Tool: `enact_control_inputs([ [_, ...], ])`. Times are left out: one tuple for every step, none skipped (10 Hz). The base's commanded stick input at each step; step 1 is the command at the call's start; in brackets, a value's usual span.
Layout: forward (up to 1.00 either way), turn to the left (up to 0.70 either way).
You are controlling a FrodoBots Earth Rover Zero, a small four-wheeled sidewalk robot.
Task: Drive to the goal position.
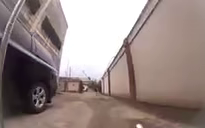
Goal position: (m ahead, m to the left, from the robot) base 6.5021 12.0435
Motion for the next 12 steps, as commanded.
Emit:
enact_control_inputs([
  [0.84,0.03],
  [0.84,0.03],
  [0.84,0.03],
  [0.84,0.03],
  [0.84,0.03],
  [0.84,0.03],
  [0.84,0.03],
  [0.84,0.03],
  [0.84,0.03],
  [0.84,0.03],
  [0.84,0.03],
  [0.84,0.03],
])
